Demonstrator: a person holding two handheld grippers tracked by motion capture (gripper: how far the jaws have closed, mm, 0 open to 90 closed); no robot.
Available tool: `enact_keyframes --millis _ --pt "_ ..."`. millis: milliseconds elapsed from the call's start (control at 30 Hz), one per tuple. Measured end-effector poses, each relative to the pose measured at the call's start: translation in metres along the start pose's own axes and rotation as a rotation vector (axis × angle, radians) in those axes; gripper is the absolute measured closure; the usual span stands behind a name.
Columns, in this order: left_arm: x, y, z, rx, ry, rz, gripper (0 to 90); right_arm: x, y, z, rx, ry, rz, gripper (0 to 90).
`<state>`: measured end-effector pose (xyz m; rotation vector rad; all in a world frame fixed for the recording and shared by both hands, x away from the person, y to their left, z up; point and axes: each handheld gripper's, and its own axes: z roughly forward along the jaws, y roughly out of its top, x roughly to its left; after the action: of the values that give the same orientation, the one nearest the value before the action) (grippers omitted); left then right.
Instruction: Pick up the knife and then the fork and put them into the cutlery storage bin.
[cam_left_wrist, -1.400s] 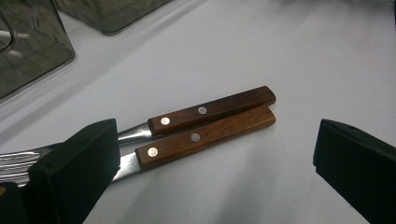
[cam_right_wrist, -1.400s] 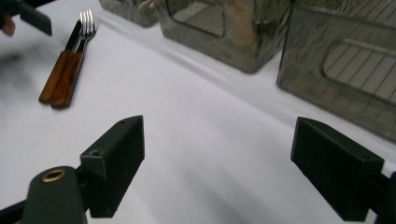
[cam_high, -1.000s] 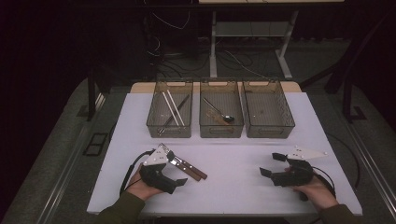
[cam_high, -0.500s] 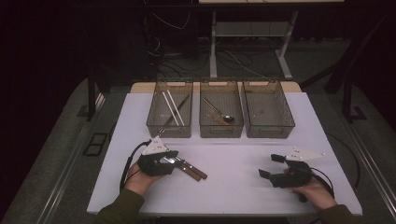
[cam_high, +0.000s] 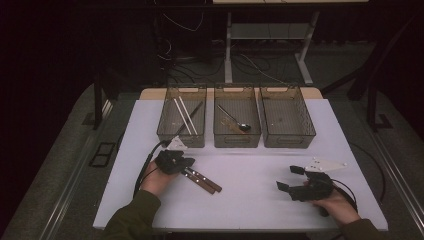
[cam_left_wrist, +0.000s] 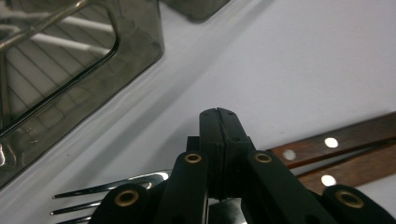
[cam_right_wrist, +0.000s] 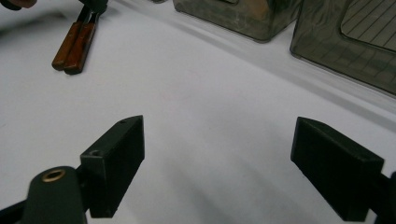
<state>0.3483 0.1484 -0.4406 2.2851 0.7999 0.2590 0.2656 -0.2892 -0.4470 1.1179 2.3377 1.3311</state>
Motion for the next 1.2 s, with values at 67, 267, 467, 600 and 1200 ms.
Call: enact_keyframes --millis 67,267,467,600,1200 --pt "0.003 -0.001 0.003 0.007 -0.005 0.0 89.4 0.0 0.0 0.0 0.0 0.001 0.001 17.7" --pt "0.005 -0.003 0.0 0.025 -0.012 -0.004 89.6 -0.001 0.0 -0.001 -0.001 0.0 0.004 17.7" --pt "0.004 -0.004 -0.004 0.048 -0.016 -0.01 89.7 -0.001 0.0 -0.002 -0.002 0.001 0.009 17.7" --pt "0.003 -0.007 -0.008 0.06 -0.02 -0.001 89.7 -0.001 0.0 -0.001 0.001 0.002 0.007 17.6" --pt "-0.01 -0.017 -0.024 0.126 -0.048 0.009 89.6 -0.001 0.0 -0.003 -0.002 0.001 0.011 17.7"
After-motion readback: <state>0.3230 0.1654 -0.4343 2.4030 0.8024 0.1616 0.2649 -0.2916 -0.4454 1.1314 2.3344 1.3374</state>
